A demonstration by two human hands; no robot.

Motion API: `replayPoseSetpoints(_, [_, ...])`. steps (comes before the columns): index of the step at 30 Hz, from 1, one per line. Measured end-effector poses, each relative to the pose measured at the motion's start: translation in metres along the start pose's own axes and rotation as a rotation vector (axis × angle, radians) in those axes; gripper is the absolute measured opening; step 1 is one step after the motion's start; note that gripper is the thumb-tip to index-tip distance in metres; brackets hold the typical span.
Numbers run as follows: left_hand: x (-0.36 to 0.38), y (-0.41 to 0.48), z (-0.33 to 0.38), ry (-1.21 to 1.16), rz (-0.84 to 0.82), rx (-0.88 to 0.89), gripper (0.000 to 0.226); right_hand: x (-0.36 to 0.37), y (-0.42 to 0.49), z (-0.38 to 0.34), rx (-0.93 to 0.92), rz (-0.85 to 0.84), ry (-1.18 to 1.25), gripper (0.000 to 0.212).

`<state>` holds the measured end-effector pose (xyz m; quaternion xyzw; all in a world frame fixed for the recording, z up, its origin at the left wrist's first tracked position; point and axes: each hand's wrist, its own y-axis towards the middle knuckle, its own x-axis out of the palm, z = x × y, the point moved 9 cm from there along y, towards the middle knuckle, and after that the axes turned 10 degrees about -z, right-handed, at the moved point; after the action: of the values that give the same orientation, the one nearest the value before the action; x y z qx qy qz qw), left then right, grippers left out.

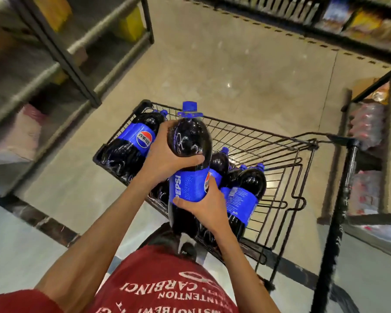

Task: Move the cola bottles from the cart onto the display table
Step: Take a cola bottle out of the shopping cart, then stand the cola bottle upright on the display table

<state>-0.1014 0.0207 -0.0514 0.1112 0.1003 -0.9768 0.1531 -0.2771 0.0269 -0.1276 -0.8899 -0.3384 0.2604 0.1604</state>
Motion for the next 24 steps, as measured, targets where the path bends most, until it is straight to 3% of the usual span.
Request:
replayPoseSetpoints(3, [-0.015,-0.032,0.016,-0.008,0.067,0.048,0.100,0.006,-0.014,-0.015,-0.080,-0.037,-0.010,0.067])
replayPoseSetpoints(8, [-0.044,-0.071,0.041,-0.028,0.166,0.116,0.101,0.016,-0.027,-0.048,-0.204,-0.066,-0.044,0.078])
replayPoseSetpoints(13, [-0.085,-0.103,0.064,-0.048,0.276,0.204,0.101,0.036,-0.026,-0.094,-0.325,-0.157,-0.096,0.071])
replayPoseSetpoints(24, [-0.230,-0.186,0.068,0.061,0.613,0.292,0.100,0.166,-0.007,-0.209,-0.609,-0.362,-0.192,0.075])
